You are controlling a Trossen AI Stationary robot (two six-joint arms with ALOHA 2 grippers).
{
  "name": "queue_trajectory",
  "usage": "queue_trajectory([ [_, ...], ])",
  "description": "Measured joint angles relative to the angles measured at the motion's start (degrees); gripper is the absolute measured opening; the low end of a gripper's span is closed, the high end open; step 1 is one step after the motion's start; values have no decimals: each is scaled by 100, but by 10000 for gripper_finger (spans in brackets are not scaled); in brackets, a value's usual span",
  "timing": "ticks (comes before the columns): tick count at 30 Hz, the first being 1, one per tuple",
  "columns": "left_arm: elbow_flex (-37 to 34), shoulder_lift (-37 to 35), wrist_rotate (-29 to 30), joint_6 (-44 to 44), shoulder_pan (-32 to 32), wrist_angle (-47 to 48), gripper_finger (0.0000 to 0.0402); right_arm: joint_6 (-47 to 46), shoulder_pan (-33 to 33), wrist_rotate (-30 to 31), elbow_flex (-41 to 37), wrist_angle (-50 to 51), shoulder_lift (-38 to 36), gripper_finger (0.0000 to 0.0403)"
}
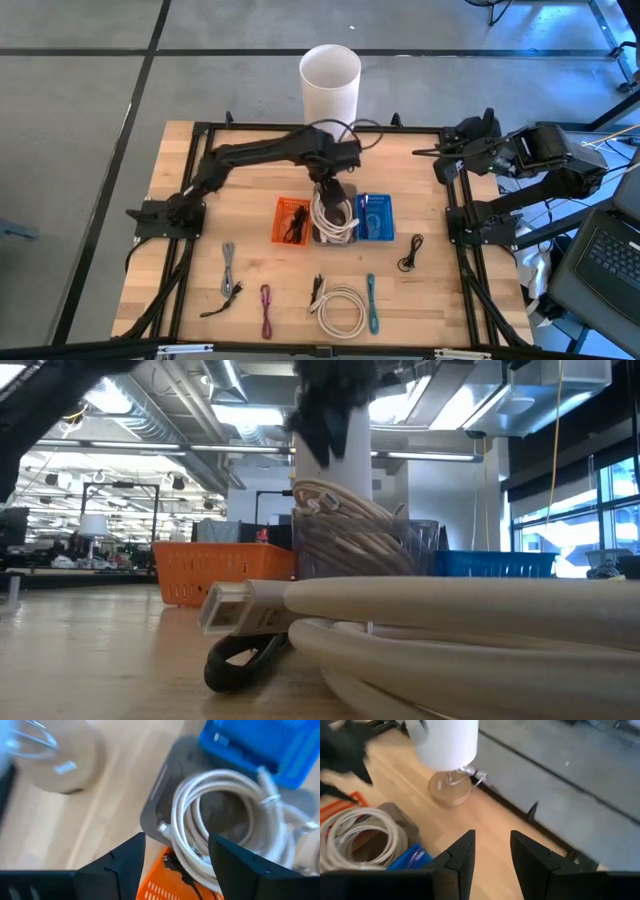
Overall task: Pick & Place USB Port
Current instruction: Put the blue charger cable into the blue bin
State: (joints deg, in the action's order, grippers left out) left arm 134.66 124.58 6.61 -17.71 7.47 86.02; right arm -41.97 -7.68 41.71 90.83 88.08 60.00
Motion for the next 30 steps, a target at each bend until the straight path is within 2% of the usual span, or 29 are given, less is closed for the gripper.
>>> queue_trajectory([
  [4, -114, -782, 714, -326, -312, -65, 203, -127, -41, -617, -3, 25, 0, 126],
  [8, -117, -1486, 1371, -765, -749, 2, 200, -123, -349, -1028, -254, -531, -4, 126],
  [10, -117, -1775, 1522, -1045, -991, 86, 200, -160, -522, -1267, -526, -986, -2, 126],
  [13, -136, -2058, 2075, -1659, -1422, 450, 200, -555, -793, -1784, -1120, -1661, 2, 126],
  [17, -630, -2550, 2487, -2416, -1965, 400, 195, -1337, -1291, -2134, -2000, -2577, 3, 126],
  [24, -2622, -3604, 2450, -4107, -2647, 401, 180, -2777, -2220, -2039, -3105, -4329, 53, 124],
  [30, -4623, -4688, 2203, -5671, -3048, 357, 169, -3598, -2702, -2064, -3305, -4965, 381, 102],
])
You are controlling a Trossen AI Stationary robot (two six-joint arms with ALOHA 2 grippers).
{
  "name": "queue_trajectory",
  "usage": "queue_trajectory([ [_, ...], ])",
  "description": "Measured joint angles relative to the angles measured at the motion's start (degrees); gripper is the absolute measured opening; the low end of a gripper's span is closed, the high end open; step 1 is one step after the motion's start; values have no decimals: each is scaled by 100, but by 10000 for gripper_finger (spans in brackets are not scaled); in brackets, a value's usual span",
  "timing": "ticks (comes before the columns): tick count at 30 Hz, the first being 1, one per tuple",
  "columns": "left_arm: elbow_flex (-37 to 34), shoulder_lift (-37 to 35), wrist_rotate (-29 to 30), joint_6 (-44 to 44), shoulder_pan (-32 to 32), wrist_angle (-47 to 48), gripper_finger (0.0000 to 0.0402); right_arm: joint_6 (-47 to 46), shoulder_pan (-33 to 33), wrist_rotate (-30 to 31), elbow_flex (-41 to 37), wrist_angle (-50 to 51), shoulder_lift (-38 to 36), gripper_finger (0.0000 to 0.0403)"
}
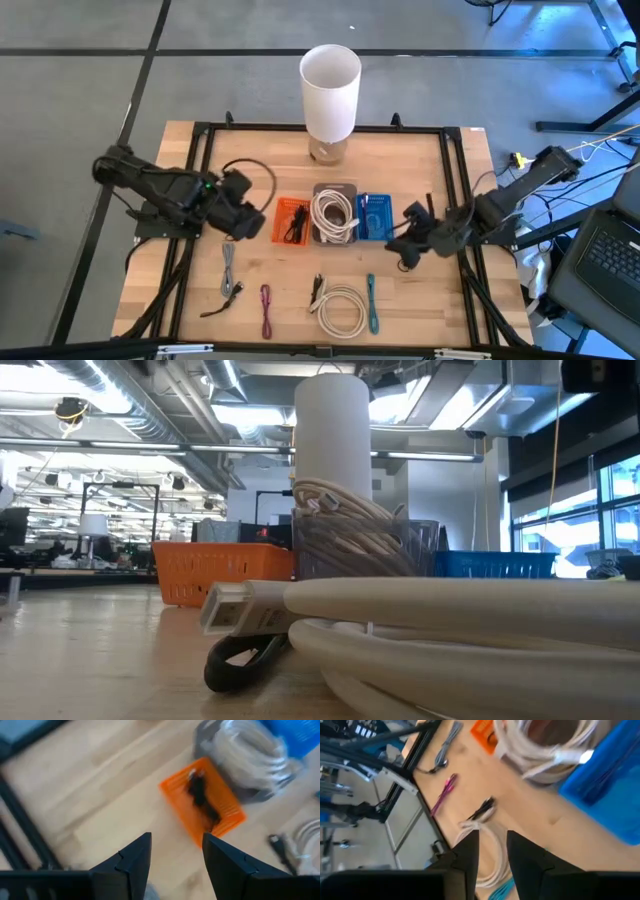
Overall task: Pick & Place USB Port
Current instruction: Put the blue charger cable into the blue bin
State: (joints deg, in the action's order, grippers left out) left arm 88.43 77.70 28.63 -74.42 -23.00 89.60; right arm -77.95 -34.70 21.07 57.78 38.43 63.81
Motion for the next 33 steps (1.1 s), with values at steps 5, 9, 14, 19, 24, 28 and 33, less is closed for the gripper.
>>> queue_trajectory([
  [5, -1285, -916, -159, -594, -96, -517, 161, -480, -141, -337, 71, -309, 621, 78],
  [9, -2008, -1537, -198, -621, -80, -854, 159, -1051, -157, -602, 218, -284, 1161, 63],
  [14, -2632, -2140, -99, -735, 84, -846, 161, -1652, -175, -718, 505, -263, 1834, 49],
  [19, -3034, -2572, 16, -738, 356, -842, 159, -2155, -177, -1131, 899, 431, 2567, 42],
  [24, -3195, -2757, 43, -382, 566, -860, 158, -2518, -177, -1879, 984, 553, 3178, 48],
  [28, -3197, -2784, 34, 42, 706, -867, 157, -2555, -152, -2233, 986, 319, 3482, 90],
  [33, -3197, -2784, 43, 522, 919, -866, 157, -2557, -57, -2231, 988, 212, 3744, 158],
])
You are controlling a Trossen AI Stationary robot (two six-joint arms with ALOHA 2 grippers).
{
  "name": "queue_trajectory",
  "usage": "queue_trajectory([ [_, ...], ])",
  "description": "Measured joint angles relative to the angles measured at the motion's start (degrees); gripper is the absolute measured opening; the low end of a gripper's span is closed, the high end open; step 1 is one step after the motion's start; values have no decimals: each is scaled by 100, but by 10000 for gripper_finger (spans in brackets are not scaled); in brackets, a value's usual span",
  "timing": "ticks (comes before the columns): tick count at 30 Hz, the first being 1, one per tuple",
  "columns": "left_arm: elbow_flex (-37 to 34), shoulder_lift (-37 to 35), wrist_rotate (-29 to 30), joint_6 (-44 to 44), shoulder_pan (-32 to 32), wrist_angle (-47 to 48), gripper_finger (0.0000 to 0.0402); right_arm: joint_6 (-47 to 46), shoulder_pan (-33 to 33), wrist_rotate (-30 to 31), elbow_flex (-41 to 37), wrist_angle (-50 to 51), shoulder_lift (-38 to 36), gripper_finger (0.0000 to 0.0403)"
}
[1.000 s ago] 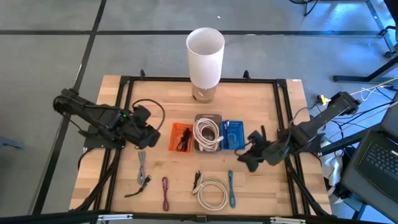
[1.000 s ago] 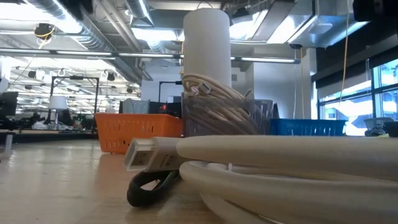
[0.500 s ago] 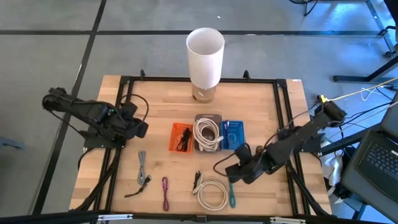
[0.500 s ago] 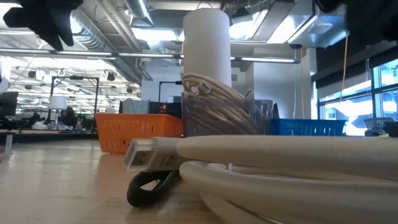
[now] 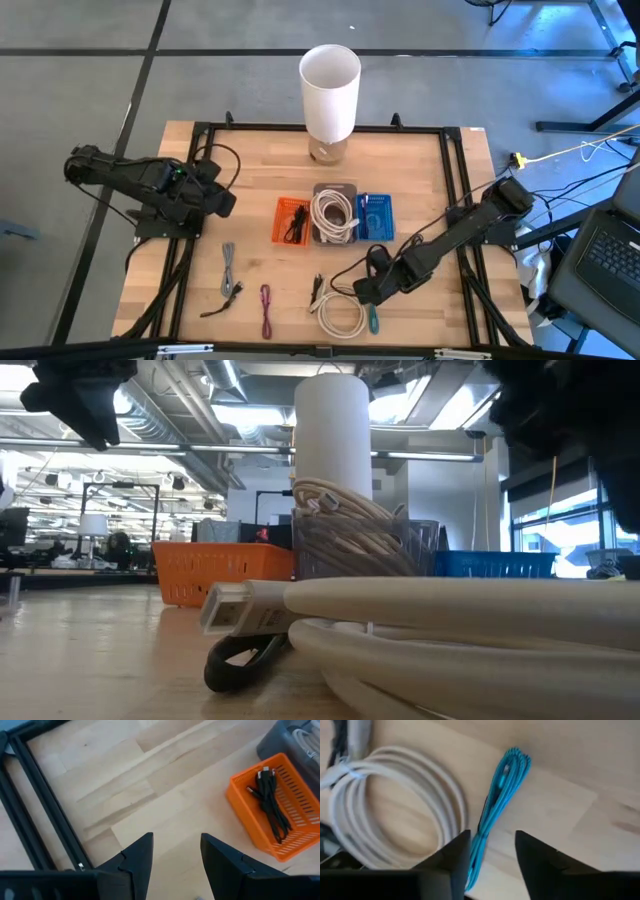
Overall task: Pick & Place USB Port
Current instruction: Put the blue charger cable into the blue bin
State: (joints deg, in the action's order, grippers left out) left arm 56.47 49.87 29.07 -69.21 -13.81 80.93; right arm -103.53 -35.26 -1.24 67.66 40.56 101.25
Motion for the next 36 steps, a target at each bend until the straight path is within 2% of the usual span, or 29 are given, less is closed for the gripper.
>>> queue_trajectory([
  [5, 0, 0, 60, 298, 194, -1, 157, 0, 113, 7, 0, -37, 257, 191],
  [10, 0, 0, 282, 496, 336, -1, 157, 0, 159, 11, 0, -49, 527, 187],
  [18, 0, 2, 346, 743, 542, -11, 157, 1, 183, -35, 0, -287, 789, 138],
  [26, 0, 4, 565, 852, 741, -22, 157, 228, 294, -63, -7, -357, 780, 18],
  [32, 0, 4, 602, 991, 833, -34, 157, 234, 291, -98, 265, -218, 780, 25],
  [36, 0, 4, 605, 1047, 895, -161, 157, 406, 366, 86, 811, 486, 780, 18],
])
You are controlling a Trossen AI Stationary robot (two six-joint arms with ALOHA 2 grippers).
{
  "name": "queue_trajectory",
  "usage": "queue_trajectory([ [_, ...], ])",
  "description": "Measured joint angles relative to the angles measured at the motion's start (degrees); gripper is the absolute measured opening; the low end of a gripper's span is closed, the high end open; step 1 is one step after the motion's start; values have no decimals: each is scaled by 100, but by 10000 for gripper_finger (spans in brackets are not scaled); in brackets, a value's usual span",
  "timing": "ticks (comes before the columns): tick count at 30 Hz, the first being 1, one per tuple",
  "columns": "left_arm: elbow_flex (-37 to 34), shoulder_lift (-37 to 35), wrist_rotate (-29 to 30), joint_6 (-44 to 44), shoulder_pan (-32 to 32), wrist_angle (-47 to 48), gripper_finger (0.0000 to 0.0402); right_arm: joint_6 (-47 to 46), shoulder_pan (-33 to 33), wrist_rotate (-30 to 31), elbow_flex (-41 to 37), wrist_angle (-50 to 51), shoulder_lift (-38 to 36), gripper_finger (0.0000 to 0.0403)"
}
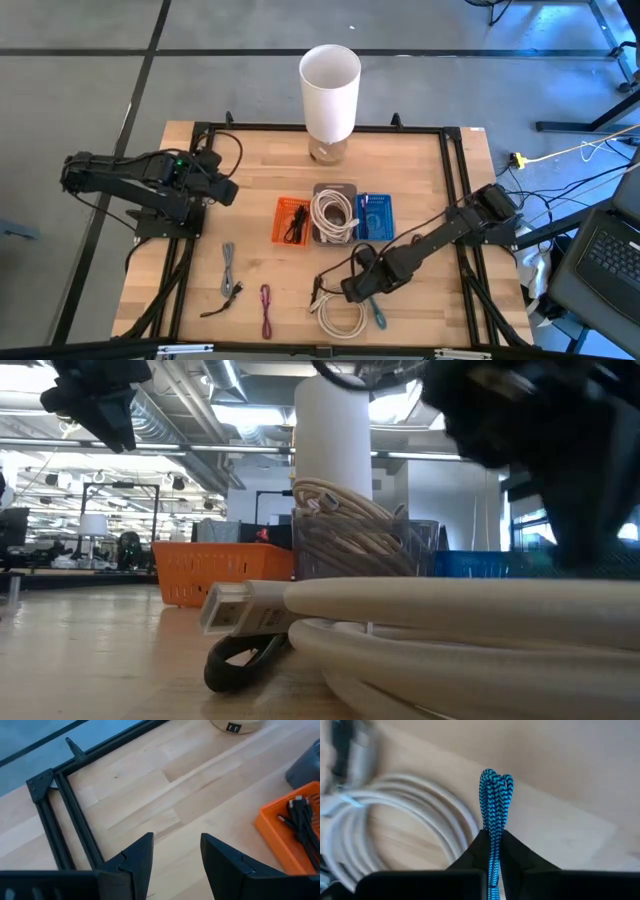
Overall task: Pick & Place USB Port
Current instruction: Put the blue charger cable into the blue bin
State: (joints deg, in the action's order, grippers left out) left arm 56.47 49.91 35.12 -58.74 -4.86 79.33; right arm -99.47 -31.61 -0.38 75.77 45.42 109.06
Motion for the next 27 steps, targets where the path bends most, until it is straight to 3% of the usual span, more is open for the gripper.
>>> queue_trajectory([
  [11, -2, 0, -257, 447, 163, -543, 157, 1158, 733, 577, 1389, 2932, -2, 18],
  [17, -2, 11, -298, 450, 164, -579, 157, 2159, 1459, 985, 1494, 3392, -271, 18],
  [21, -2, 13, -355, 450, 162, -587, 157, 2275, 1955, 1484, 1494, 3856, -751, 18],
  [27, -2, 13, -323, 448, 162, -591, 157, 2993, 2792, 1693, 1497, 3493, -1499, 18],
])
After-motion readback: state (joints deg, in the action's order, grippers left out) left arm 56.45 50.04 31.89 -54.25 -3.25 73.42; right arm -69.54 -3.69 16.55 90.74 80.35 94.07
